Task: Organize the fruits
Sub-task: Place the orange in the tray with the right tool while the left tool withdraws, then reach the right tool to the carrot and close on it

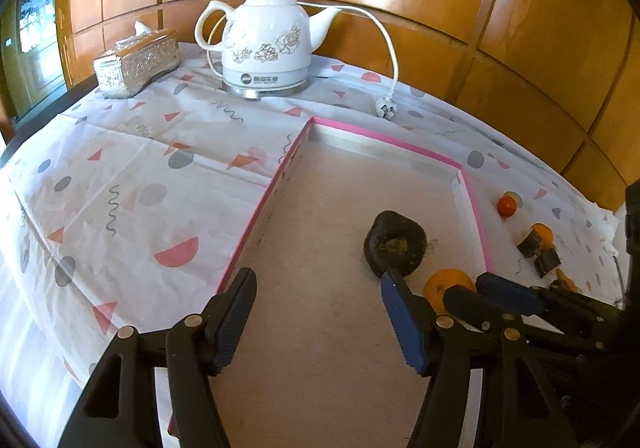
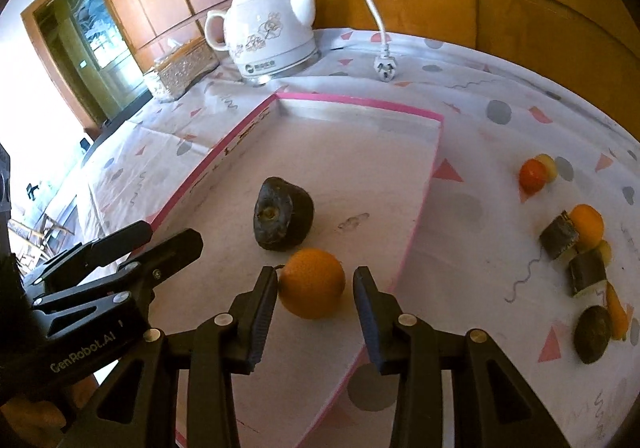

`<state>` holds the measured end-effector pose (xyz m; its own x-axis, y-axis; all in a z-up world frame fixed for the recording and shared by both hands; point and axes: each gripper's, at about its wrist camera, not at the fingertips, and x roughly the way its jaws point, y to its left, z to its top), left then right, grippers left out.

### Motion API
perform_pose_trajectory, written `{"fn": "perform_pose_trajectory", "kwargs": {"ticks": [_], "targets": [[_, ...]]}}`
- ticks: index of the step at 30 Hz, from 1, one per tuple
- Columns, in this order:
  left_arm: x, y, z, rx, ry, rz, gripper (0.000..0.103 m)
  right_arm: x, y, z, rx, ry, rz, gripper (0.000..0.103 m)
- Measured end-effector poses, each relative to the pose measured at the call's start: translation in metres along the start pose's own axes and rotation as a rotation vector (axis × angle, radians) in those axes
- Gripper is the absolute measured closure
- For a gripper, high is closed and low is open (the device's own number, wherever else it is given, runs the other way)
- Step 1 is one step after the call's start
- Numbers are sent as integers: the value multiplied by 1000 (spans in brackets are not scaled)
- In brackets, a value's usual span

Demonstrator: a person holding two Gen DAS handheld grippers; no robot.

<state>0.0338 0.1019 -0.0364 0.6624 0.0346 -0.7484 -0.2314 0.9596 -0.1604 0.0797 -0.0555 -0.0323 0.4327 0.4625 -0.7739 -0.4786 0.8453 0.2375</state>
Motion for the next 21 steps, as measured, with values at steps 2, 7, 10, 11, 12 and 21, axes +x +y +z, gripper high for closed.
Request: {"fn": "perform_pose_trajectory", "kwargs": {"ticks": [2, 7, 10, 11, 12, 21], "targets": [[-1, -3, 0, 6, -3, -6, 37, -5, -2, 1, 13, -21, -2, 63], [-6, -12, -1, 34, -13, -19, 37, -18, -12, -3, 63, -61, -33, 63], [-7, -19, -2, 53, -15, -32, 37, -26, -23, -9, 106, -85, -65, 63], [-8, -22, -3, 63, -16, -37, 37, -29, -27, -11, 121, -93, -77, 63], [-9, -24, -3, 70, -17, -42, 37, -32, -32, -13, 135, -99, -88, 63], [-12, -60, -8, 165, -8, -118, 37, -68, -101, -47, 313, -160, -205, 63]]}}
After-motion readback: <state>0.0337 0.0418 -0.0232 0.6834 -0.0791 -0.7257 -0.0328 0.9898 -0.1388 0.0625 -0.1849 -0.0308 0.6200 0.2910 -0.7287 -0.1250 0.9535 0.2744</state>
